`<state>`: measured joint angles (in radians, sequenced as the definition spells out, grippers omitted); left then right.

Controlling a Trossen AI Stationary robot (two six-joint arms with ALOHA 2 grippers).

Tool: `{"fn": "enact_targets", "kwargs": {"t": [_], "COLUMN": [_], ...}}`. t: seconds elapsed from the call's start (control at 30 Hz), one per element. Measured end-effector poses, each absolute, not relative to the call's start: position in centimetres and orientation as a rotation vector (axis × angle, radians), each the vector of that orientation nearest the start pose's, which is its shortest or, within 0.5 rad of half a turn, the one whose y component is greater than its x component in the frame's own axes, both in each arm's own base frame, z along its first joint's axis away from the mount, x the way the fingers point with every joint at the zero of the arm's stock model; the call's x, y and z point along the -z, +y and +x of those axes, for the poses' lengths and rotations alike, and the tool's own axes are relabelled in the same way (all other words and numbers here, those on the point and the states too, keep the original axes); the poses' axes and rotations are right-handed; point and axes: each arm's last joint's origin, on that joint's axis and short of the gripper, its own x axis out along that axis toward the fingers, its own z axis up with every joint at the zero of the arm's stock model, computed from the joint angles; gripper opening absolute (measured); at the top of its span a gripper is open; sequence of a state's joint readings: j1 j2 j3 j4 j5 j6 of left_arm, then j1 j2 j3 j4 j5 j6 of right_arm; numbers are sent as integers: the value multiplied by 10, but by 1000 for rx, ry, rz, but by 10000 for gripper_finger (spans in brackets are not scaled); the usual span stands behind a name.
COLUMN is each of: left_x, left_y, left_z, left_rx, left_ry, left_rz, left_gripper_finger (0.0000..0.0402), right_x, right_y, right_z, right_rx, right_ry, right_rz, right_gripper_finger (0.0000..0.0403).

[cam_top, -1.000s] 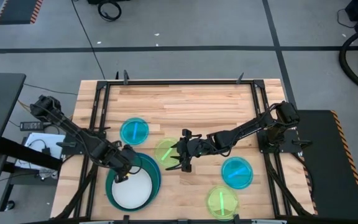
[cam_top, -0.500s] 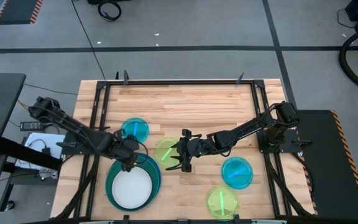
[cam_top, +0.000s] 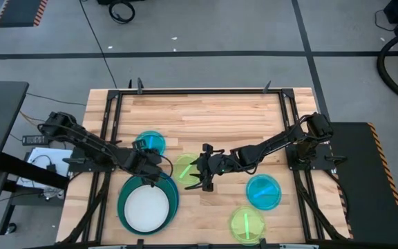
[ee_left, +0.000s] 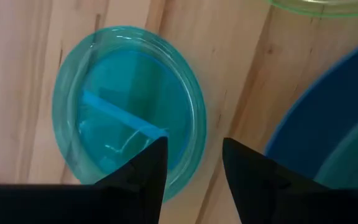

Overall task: Stack plastic plates
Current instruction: Stack the left transparent blue plate on the white plate

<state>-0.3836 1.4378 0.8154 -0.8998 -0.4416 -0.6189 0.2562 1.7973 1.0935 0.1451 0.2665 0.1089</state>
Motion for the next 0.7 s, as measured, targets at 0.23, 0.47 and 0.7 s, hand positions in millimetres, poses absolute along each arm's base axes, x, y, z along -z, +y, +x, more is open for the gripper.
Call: {"fn": "enact_targets", "kwargs": {"t": [0.23, 0.47, 0.7], "left_x": [-169, -150, -137], "left_y": [-74, -70, -62], "left_z": [219, 211, 205], "left_rx": [-412, -397, -411], "left_ry": [1290, 1281, 1293], "left_rz": [152, 165, 162], "left_gripper_finger": [162, 162, 162], "right_x": [-187, -189, -189], "right_y": [89, 90, 90], "right_z": [370, 371, 372], "right_rx": [39, 8, 5], "right_ry": [510, 492, 490], "right_rz": [-27, -14, -14], "right_gripper_finger": [212, 212, 212]}}
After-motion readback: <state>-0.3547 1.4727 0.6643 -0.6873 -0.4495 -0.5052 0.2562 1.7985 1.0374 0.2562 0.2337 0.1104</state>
